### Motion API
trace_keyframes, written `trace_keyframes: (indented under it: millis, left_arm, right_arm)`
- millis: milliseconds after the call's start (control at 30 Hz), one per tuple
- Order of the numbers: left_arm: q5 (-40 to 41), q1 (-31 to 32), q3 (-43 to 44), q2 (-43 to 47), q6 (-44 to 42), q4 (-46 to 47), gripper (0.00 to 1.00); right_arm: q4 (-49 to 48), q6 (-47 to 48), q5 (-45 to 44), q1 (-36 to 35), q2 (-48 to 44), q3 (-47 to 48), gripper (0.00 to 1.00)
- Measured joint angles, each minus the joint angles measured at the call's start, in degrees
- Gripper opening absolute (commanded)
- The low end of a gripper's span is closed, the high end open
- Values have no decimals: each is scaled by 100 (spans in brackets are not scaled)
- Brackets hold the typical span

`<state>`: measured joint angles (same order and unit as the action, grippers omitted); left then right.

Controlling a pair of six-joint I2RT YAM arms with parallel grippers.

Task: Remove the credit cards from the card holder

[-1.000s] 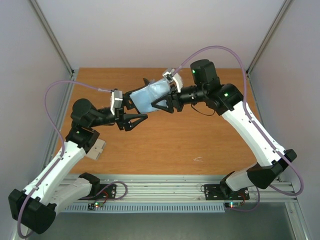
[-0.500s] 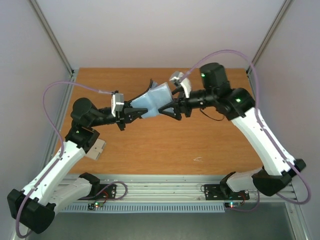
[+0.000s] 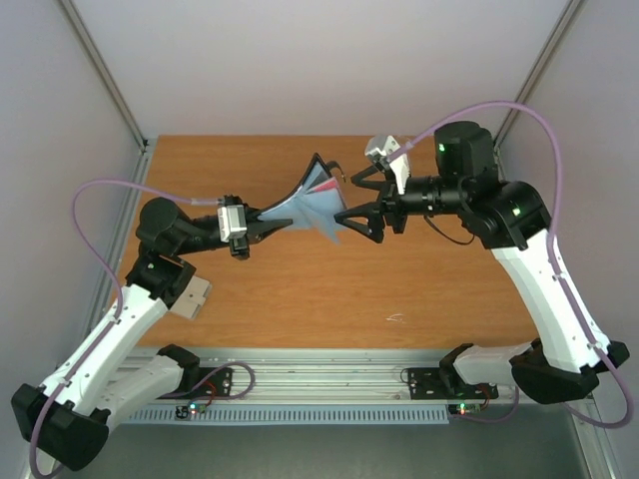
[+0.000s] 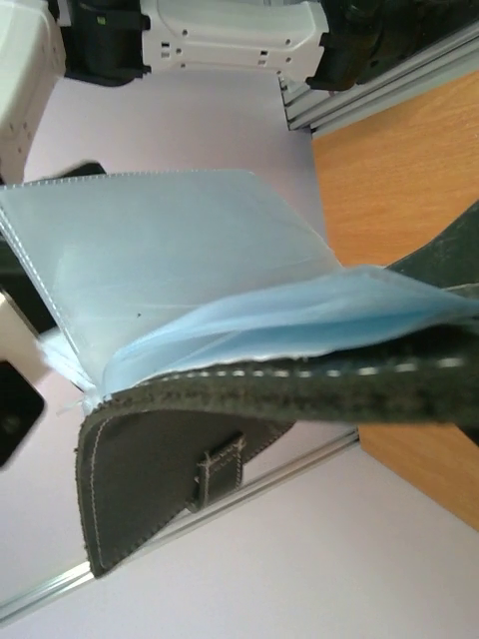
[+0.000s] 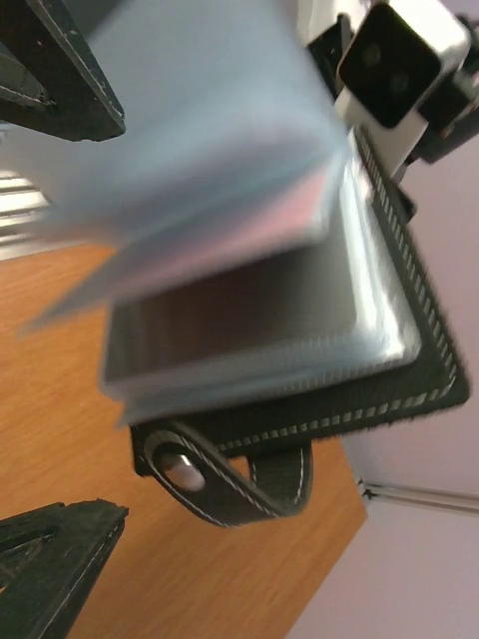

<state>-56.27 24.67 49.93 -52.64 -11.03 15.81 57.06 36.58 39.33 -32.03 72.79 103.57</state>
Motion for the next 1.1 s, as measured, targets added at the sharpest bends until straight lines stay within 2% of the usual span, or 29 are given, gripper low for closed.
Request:
trace_keyframes:
  millis: [267,600,833,1100]
  left_arm:
    - [-70,0,0,101,177,37,0]
    - [205,0,-2,98,817,238,0]
    - [234,0,-7,101,949,291,0]
    - [686,0,4,98,1471,160,0]
  right_arm:
    - [289,103,-101,0,216,208,99]
    - [356,111,584,-17,282,225,99]
    - [490,146,507,-17,223,225,99]
    - [-186,-343,190,-293,238,-146,98]
